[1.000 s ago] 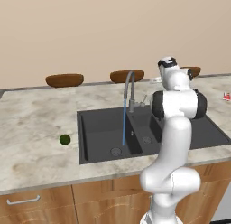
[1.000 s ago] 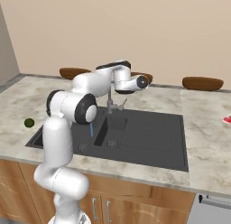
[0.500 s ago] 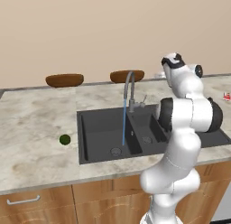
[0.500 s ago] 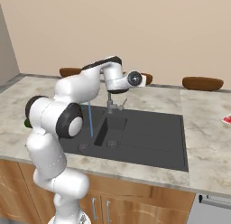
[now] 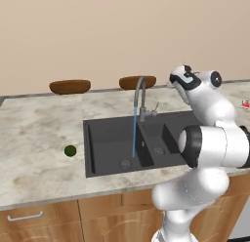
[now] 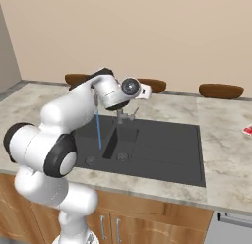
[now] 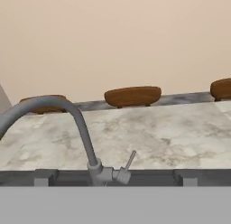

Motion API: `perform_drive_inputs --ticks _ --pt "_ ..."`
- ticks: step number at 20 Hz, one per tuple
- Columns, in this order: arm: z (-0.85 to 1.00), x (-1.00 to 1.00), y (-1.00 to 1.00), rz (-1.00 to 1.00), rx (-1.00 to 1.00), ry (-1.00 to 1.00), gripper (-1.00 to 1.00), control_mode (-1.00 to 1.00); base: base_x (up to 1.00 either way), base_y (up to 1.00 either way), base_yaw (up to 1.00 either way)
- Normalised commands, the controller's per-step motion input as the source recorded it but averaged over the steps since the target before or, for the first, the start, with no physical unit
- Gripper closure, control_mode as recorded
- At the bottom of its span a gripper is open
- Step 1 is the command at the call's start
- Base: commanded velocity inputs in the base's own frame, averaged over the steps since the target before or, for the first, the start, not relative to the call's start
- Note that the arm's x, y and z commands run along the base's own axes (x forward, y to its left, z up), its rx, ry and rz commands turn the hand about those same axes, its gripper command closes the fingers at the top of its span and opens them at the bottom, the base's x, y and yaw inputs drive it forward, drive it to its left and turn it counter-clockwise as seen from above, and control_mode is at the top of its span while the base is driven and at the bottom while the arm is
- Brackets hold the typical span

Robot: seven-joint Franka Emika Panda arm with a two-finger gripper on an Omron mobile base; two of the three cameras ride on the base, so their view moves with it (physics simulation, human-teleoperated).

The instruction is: Turn on the sink faucet. Then move the lime from the counter to the sink. Turn off the sink. Move the vegetable from the sink to the pot next to the stove. Finally move the pot to the rear right burner.

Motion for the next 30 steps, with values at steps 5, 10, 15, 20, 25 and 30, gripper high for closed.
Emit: perform_drive_inputs --ticks 5,10,15,20,25,30 --pt "0.28 -0.66 0.28 -0.03 0.00 0.10 -1.00 -1.00 0.00 0.00 0.00" --pt "0.37 -0.80 0.31 -0.02 0.00 0.08 -1.00 -1.00 0.00 0.00 0.00" --pt "0.23 -0.75 0.42 -0.01 0.00 0.10 -1.00 -1.00 0.00 0.00 0.00" --pt "0.06 -0.64 0.61 0.00 0.00 0.12 -1.00 -1.00 0.00 0.00 0.00" --pt "0.00 -0.51 0.82 0.00 -0.01 0.12 -1.00 -1.00 0.00 0.00 0.00" --pt "0.00 -0.39 0.94 0.00 -0.04 0.12 -1.00 -1.00 0.00 0.00 0.00"
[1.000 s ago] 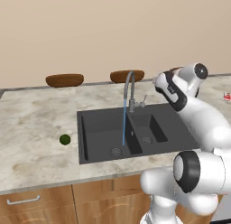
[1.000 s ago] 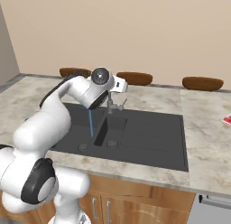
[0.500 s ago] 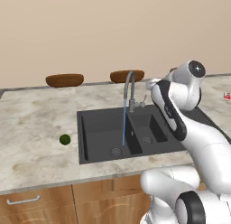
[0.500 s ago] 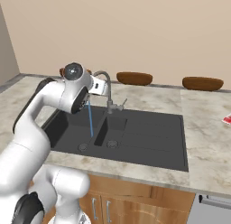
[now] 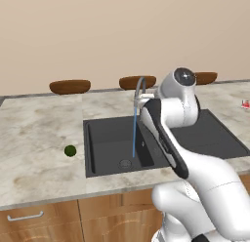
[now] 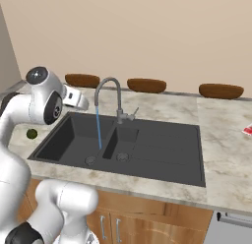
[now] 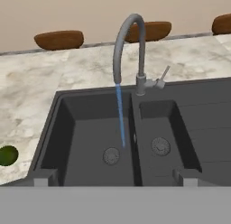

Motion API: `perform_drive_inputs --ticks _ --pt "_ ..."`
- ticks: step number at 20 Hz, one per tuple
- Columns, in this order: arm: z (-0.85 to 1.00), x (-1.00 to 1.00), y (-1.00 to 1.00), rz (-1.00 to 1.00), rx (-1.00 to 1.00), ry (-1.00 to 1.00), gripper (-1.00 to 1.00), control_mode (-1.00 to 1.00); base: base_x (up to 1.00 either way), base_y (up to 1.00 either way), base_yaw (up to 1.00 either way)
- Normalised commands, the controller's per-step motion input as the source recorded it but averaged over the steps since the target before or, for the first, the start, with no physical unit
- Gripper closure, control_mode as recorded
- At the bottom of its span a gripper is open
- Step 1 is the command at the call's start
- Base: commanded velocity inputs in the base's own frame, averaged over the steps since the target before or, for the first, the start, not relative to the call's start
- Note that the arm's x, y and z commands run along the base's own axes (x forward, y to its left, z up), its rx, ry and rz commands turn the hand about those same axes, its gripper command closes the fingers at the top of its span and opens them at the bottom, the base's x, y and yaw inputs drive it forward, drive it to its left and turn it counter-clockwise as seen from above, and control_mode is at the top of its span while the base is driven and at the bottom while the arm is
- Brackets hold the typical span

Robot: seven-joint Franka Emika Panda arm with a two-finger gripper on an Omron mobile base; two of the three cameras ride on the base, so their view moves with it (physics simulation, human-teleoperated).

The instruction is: Turn on the sink faucet. Then move the lime from the counter to the sink. Turn off the sink. Move the vegetable from the sink to the pot next to the stove. Finally move the pot to the rear right burner.

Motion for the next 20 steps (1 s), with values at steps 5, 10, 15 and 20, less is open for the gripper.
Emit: perform_drive_inputs --ticks 5,10,15,20 --pt "0.00 -0.29 0.99 0.00 -0.06 0.12 -1.00 -1.00 0.00 0.00 0.00" --pt "-0.02 -0.20 0.97 0.00 -0.07 0.09 -1.00 -1.00 0.00 0.00 0.00" --pt "-0.22 -0.01 0.86 0.00 -0.01 0.00 -1.00 -1.00 0.00 0.00 0.00" --pt "-0.25 -0.08 0.50 0.02 0.00 0.00 -1.00 -1.00 0.00 0.00 0.00"
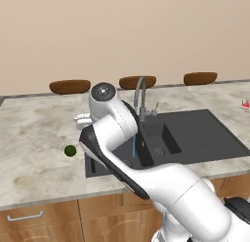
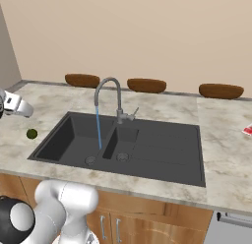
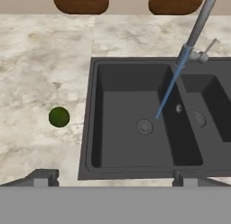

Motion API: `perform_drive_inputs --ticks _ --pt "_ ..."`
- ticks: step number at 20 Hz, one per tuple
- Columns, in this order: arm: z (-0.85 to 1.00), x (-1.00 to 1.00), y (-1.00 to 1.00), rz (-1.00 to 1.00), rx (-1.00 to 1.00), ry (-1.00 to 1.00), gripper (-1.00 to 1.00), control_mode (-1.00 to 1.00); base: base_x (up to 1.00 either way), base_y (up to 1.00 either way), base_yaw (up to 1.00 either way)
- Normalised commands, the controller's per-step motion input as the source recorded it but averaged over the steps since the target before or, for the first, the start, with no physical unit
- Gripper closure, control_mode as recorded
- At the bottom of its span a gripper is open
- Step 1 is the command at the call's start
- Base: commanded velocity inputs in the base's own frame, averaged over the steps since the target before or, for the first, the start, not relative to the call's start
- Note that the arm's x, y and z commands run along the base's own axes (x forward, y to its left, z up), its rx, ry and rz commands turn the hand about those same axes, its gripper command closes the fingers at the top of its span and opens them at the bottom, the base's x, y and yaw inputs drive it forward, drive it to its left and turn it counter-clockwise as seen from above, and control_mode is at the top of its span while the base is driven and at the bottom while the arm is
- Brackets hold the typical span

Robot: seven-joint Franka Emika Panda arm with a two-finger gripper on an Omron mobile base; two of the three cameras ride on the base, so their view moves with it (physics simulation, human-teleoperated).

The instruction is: Turn on the sink faucet. Then move the lime from the counter to the sink. Turn off the sink. Move the vegetable from the sink to the pot next to the stove. Finally move the pot to the rear right burner.

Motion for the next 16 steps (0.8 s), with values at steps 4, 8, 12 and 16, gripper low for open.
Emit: perform_drive_inputs --ticks 4,8,12,16 --pt "-0.28 -0.10 0.22 0.07 -0.05 0.00 -1.00 -1.00 0.00 0.00 0.00" --pt "-0.12 0.00 0.29 0.04 0.00 0.01 -1.00 -1.00 0.00 0.00 0.00" --pt "-0.21 0.03 0.27 0.01 0.00 0.00 -1.00 -1.00 0.00 0.00 0.00" --pt "-0.18 0.10 0.32 0.00 0.00 0.00 -1.00 -1.00 0.00 0.00 0.00"
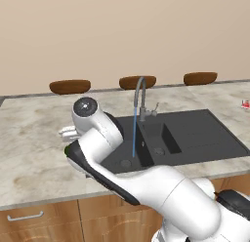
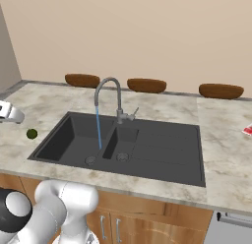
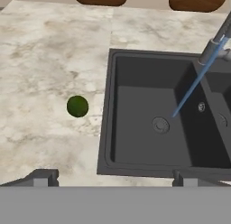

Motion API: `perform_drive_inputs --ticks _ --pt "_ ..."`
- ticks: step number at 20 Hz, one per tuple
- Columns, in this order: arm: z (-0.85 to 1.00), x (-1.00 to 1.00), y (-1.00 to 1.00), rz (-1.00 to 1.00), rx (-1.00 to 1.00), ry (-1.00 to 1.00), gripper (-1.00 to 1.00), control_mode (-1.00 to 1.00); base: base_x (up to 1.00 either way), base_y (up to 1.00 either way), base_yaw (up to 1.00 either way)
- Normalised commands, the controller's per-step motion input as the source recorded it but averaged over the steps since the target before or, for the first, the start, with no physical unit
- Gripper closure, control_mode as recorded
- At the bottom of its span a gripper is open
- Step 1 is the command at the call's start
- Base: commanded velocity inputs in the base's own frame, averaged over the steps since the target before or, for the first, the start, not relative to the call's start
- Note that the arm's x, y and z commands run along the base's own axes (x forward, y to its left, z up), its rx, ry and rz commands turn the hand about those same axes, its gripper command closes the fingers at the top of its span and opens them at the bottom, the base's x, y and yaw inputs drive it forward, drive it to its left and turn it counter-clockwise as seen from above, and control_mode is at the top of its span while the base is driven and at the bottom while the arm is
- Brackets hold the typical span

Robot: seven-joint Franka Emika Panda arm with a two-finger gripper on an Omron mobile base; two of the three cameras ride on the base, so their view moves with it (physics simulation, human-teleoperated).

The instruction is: Turn on the sink faucet. Then move the lime from the counter to the sink. Turn off the sink. Move the vegetable from the sink to the pot next to the stove. Finally move the pot to the rear right burner.

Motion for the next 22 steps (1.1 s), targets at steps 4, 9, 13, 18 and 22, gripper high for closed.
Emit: perform_drive_inputs --ticks 4,9,13,18,22 --pt "-0.19 0.08 0.25 0.00 0.00 0.01 -1.00 -1.00 0.00 0.00 0.00" --pt "-0.14 0.11 0.22 0.00 0.00 0.02 -1.00 -1.00 0.00 0.00 0.00" --pt "-0.14 0.09 0.08 0.00 0.00 0.01 -1.00 -1.00 0.00 0.00 0.00" --pt "-0.23 0.04 0.00 0.02 0.00 0.00 -1.00 -1.00 0.00 0.00 0.00" --pt "-0.27 0.04 0.00 0.02 0.00 0.00 -1.00 -1.00 0.00 0.00 0.00"
